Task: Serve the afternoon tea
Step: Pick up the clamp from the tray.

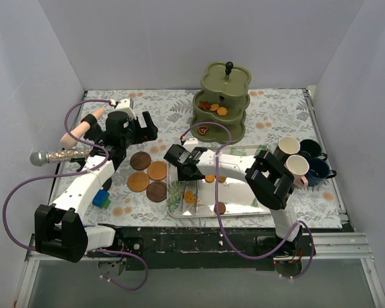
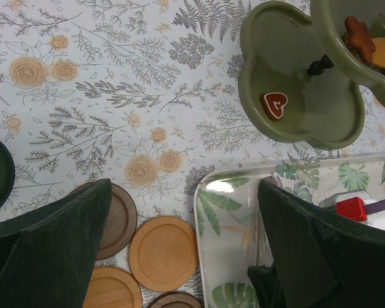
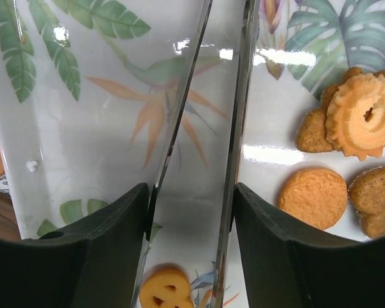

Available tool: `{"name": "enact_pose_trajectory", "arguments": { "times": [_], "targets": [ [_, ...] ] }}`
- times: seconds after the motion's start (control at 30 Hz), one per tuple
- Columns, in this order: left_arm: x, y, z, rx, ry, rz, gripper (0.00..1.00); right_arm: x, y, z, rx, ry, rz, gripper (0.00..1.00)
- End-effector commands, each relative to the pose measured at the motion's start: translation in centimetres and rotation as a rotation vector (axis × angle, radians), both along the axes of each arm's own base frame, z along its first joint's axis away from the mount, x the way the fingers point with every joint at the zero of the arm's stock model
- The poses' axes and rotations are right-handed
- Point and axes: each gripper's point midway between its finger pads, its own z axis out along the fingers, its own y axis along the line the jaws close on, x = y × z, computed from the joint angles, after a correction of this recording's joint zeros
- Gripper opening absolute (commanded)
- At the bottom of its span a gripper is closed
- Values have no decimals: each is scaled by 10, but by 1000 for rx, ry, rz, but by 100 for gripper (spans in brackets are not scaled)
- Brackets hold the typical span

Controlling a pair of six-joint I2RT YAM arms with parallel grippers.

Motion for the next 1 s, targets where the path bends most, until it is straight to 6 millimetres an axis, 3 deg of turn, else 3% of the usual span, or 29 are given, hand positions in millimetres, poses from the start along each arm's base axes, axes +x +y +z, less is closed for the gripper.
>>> {"name": "enact_pose_trajectory", "arguments": {
  "times": [0.0,0.27,0.47,0.67,0.97],
  "targets": [
    [2,5,6,27,-28,15,98,-2,-1,7,12,-21,30,60],
    [4,14,1,63,-26,47,98,18,2,90,153,-245,113,55],
    [5,20,0,85,-29,69,98,18,-17,143,311,-411,112,53],
    [6,23,-6,105,-22,86,98,7,-53,146,374,-534,112,51],
    [8,23,-15,111,0,81,98,-8,-60,173,471,-697,201,50]
  ]
}}
